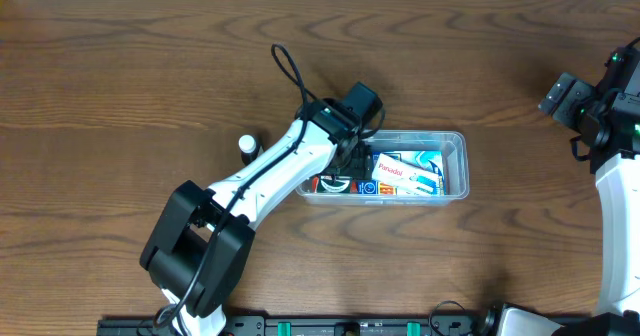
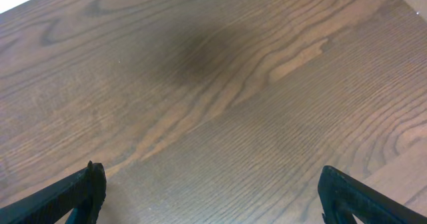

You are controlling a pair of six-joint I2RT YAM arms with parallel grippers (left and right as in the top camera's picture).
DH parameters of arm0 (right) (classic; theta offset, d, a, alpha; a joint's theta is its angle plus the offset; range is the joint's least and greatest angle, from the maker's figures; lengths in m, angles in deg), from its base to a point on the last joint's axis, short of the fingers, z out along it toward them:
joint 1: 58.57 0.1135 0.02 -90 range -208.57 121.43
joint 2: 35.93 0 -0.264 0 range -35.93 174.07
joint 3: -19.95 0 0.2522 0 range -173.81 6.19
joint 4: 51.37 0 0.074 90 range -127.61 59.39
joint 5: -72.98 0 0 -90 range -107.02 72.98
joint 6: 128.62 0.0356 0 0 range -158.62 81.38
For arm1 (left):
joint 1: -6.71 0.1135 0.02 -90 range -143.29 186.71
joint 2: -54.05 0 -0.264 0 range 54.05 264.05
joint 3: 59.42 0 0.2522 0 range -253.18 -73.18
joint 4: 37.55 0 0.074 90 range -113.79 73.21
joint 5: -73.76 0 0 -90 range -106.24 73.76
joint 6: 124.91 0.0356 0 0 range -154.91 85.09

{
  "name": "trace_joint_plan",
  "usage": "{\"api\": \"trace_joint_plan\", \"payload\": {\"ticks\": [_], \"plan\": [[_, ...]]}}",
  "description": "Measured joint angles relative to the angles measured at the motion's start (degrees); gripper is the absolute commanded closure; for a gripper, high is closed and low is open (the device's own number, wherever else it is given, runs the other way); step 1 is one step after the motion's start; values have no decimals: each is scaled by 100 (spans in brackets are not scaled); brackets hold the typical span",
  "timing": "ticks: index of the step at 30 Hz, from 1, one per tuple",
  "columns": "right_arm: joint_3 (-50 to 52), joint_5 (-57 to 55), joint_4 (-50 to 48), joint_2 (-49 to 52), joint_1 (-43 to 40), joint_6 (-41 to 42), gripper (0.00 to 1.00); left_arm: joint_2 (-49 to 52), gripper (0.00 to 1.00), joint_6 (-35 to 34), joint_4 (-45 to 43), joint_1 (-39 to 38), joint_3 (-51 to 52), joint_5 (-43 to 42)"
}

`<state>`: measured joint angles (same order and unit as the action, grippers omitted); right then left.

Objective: Pack container
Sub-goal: 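Lower the green tin into the container's left end and open the gripper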

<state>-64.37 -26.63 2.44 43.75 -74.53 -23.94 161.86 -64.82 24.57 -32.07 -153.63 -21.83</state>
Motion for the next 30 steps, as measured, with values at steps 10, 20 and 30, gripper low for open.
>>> {"api": "trace_joint_plan", "payload": {"ticks": [10, 20, 30], "plan": [[0, 0, 0, 0, 0, 0, 1, 0, 22, 367, -46, 37, 0, 348], [0, 0, 0, 0, 2, 0, 1, 0, 33, 1069, -407, 37, 0, 595], [0, 0, 0, 0, 0, 0, 1, 0, 72, 1163, -562, 39, 0, 802]]}}
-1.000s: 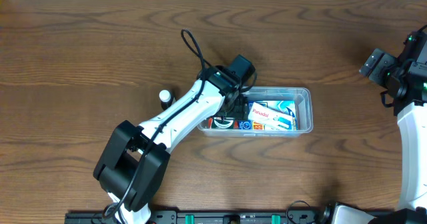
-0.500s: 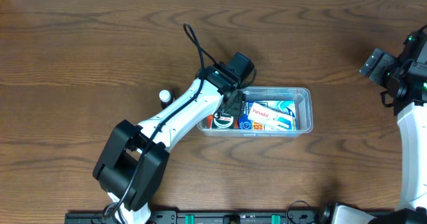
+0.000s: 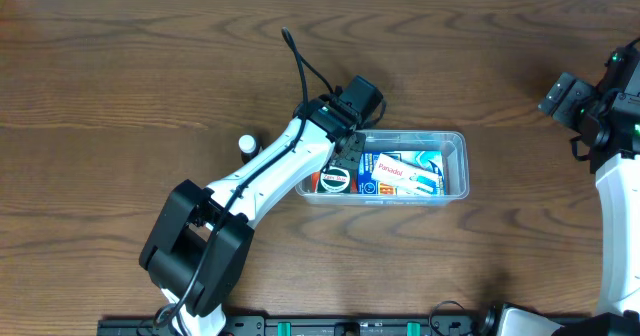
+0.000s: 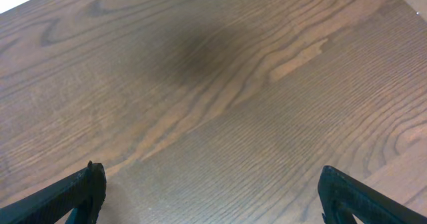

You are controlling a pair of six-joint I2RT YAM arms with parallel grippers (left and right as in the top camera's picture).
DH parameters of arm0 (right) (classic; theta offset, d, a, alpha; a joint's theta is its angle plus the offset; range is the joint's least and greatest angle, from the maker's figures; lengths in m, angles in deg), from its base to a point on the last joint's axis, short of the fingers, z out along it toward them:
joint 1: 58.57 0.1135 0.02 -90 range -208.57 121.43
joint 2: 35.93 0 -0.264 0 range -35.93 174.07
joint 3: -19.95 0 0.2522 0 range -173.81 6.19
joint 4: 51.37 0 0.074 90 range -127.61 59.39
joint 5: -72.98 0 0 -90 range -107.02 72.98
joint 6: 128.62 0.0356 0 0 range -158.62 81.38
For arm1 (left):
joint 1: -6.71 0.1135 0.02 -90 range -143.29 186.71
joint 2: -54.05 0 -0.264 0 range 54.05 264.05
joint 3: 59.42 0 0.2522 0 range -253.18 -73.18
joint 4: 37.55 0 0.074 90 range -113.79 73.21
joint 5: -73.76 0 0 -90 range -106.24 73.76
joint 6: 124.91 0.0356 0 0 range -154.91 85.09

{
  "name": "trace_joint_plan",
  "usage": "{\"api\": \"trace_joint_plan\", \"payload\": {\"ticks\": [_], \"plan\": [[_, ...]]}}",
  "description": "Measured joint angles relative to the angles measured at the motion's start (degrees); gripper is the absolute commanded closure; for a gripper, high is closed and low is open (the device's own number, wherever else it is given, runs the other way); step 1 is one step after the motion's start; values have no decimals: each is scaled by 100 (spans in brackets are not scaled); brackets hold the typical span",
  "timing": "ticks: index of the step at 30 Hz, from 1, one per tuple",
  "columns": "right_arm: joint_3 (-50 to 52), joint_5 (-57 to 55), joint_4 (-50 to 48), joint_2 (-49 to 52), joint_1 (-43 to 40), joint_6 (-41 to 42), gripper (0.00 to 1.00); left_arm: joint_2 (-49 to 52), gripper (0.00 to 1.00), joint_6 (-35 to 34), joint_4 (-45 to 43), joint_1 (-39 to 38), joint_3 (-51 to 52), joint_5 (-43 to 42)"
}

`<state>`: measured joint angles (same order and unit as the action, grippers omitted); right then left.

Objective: Pack container
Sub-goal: 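Lower the green tin into the container's left end and open the gripper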

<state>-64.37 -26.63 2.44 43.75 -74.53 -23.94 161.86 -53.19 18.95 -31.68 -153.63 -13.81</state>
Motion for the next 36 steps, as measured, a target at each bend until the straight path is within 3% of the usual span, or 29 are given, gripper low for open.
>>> {"api": "trace_joint_plan", "payload": {"ticks": [2, 7, 19, 36], "plan": [[0, 0, 0, 0, 0, 2, 1, 0, 80, -48, -57, 0, 0, 37], [0, 0, 0, 0, 0, 0, 1, 0, 88, -315, -72, 0, 0, 210], [0, 0, 0, 0, 0, 2, 1, 52, 90, -715, -76, 0, 0, 361], [0, 0, 0, 0, 0, 0, 1, 507, 89, -769, -79, -9, 0, 376]]}}
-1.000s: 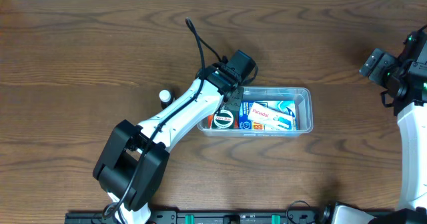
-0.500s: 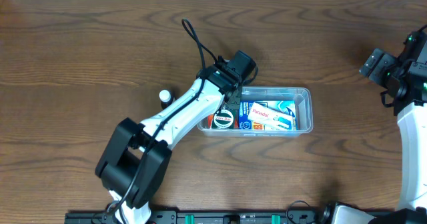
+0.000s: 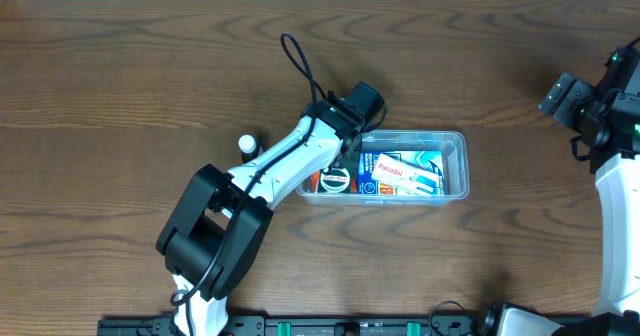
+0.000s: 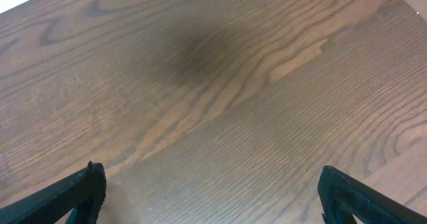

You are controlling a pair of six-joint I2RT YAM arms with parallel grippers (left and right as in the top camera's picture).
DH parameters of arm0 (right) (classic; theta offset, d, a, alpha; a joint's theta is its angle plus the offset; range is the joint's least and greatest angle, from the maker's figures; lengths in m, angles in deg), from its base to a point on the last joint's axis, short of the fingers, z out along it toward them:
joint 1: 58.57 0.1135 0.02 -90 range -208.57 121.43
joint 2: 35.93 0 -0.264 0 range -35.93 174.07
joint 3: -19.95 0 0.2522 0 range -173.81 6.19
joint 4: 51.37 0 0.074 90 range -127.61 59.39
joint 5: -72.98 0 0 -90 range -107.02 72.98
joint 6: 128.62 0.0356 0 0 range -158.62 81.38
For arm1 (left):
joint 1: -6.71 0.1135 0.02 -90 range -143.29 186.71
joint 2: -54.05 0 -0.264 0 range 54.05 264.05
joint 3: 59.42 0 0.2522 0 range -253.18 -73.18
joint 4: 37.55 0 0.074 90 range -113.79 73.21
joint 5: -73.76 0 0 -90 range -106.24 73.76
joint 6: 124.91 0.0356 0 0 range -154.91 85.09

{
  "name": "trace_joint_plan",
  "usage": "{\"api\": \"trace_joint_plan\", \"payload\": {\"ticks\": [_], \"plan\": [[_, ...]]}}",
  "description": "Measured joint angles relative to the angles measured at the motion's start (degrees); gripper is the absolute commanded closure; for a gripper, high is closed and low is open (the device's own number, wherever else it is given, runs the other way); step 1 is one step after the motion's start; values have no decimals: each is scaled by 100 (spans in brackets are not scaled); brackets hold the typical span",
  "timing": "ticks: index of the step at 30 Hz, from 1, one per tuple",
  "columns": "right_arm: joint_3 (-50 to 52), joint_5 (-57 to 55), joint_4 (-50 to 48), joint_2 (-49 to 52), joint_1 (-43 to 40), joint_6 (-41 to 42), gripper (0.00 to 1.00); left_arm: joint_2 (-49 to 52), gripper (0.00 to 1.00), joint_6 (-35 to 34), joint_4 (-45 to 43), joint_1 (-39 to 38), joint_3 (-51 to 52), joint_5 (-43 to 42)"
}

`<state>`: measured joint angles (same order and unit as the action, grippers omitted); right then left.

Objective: Pack container
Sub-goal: 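Lower the green tin into the container's left end and open the gripper, then move the left gripper to the dark bottle and grasp it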

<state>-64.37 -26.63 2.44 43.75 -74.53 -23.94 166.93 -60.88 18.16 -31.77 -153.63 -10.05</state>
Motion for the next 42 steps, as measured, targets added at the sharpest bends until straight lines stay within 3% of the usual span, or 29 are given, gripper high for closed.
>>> {"api": "trace_joint_plan", "payload": {"ticks": [27, 42], "plan": [[0, 0, -2, 0, 0, 0, 1, 7, 89, -85, 337, -74, -2, -391], [0, 0, -2, 0, 0, 0, 1, -334, 89, -83, 1182, 39, -490, -433]]}}
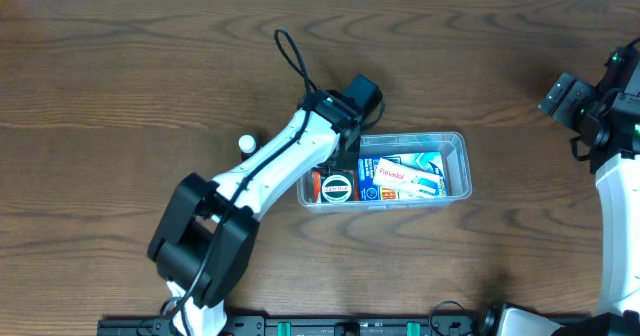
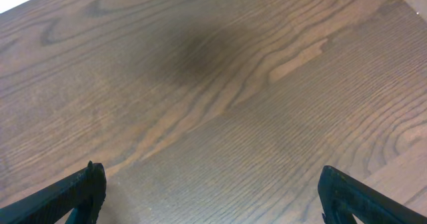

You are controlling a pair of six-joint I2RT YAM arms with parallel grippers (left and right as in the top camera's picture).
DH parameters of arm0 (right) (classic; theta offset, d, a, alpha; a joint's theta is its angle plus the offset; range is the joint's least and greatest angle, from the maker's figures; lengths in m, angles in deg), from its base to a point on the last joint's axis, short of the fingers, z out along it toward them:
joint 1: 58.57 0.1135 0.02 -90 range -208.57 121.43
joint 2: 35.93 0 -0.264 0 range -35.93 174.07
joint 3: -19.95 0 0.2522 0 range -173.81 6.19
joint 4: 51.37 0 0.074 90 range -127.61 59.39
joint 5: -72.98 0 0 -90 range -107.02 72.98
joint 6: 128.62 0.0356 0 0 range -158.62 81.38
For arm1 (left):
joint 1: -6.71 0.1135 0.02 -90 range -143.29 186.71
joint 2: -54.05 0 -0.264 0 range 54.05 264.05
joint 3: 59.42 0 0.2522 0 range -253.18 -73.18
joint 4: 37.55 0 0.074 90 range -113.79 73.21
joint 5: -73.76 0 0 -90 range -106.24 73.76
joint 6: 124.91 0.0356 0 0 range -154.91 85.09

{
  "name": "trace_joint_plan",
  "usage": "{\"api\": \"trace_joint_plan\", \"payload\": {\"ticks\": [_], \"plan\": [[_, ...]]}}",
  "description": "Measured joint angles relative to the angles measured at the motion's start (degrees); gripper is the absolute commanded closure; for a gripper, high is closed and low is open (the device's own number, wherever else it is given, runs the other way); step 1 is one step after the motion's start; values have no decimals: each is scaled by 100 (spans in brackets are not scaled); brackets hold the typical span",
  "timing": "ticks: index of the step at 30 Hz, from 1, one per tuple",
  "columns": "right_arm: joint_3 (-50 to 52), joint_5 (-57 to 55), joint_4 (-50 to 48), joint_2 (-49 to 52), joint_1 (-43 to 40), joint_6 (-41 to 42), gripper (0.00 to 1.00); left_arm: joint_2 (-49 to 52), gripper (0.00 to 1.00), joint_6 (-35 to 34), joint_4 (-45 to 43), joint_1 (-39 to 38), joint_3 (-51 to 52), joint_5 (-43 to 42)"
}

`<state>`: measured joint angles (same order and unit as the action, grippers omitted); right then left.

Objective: Pack container
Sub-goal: 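Move the left gripper to the dark bottle and grasp it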

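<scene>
A clear plastic container (image 1: 455, 148) lies at the table's middle. It holds a white and blue Panadol box (image 1: 401, 174), a round black tin (image 1: 333, 186) and a small orange item (image 1: 315, 183) at its left end. My left gripper (image 1: 345, 148) hangs over the container's far left corner, and its wrist hides the fingers. My right gripper (image 2: 213, 201) is far off at the table's right edge. It is open wide, with only bare wood between its fingertips (image 2: 90, 184).
A small white bottle (image 1: 245, 143) stands on the table left of the left arm. The right arm (image 1: 600, 111) sits raised at the right edge. Dark wood table (image 1: 120, 86) all around.
The left arm's wrist has shifted a little toward the far side and its elbow a little left. The orange item beside the tin shows more. The right arm has not moved.
The left gripper was down in the container's left end, partly covering the round tin. A second later it was at the far left rim and the tin lay uncovered. It has stayed near that corner since, while the right gripper stayed open and still.
</scene>
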<state>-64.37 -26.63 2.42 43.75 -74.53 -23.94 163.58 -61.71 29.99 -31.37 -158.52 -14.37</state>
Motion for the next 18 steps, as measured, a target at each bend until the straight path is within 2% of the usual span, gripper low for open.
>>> {"api": "trace_joint_plan", "payload": {"ticks": [7, 8, 10, 11, 18], "plan": [[0, 0, 2, 0, 0, 0, 1, -758, 87, 4, 273, 166, -219, 7], [0, 0, 0, 0, 0, 0, 1, -898, 76, 9, 299, 245, -234, 11], [0, 0, 0, 0, 0, 2, 1, -1176, 60, 83, 345, 444, -251, 59], [0, 0, 0, 0, 0, 0, 1, -1318, 56, 90, 358, 557, -254, 111], [0, 0, 0, 0, 2, 0, 1, -1803, 53, 350, 391, 1504, -293, 358]]}}
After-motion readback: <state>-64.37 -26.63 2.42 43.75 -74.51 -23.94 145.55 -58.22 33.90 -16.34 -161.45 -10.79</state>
